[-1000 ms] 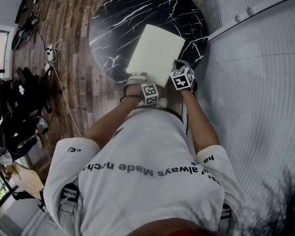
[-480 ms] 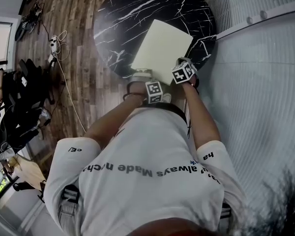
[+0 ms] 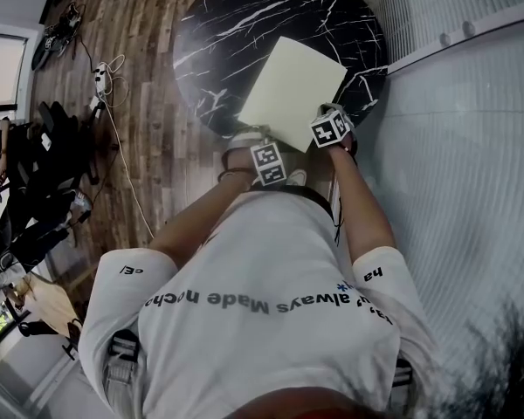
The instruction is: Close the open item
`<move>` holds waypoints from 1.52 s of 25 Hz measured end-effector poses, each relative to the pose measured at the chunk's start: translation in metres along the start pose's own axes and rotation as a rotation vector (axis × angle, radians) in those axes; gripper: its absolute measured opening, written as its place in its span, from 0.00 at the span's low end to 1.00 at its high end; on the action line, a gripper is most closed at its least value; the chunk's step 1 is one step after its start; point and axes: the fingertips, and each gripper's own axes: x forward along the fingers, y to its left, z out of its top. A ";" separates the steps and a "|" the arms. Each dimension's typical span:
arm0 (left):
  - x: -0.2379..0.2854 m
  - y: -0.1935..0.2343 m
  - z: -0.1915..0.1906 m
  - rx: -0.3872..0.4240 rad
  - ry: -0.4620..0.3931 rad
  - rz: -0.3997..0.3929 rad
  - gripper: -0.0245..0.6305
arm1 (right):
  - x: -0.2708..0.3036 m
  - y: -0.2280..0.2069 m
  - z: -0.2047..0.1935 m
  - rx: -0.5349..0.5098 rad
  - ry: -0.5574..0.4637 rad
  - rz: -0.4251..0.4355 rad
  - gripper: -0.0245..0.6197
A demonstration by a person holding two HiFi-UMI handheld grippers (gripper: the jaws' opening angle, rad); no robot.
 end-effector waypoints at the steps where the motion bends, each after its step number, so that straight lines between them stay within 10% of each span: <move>1: -0.004 0.002 0.000 -0.027 -0.013 -0.004 0.25 | -0.001 -0.002 -0.001 0.015 -0.006 0.004 0.02; 16: -0.084 0.054 0.028 -0.342 -0.301 0.068 0.04 | -0.117 -0.025 0.057 0.133 -0.333 -0.049 0.04; 25: -0.178 0.110 0.051 -0.585 -0.637 0.134 0.04 | -0.219 -0.015 0.102 0.166 -0.569 -0.032 0.04; 38: -0.293 0.152 0.075 -0.716 -0.979 0.135 0.04 | -0.344 0.011 0.150 0.149 -0.772 0.007 0.04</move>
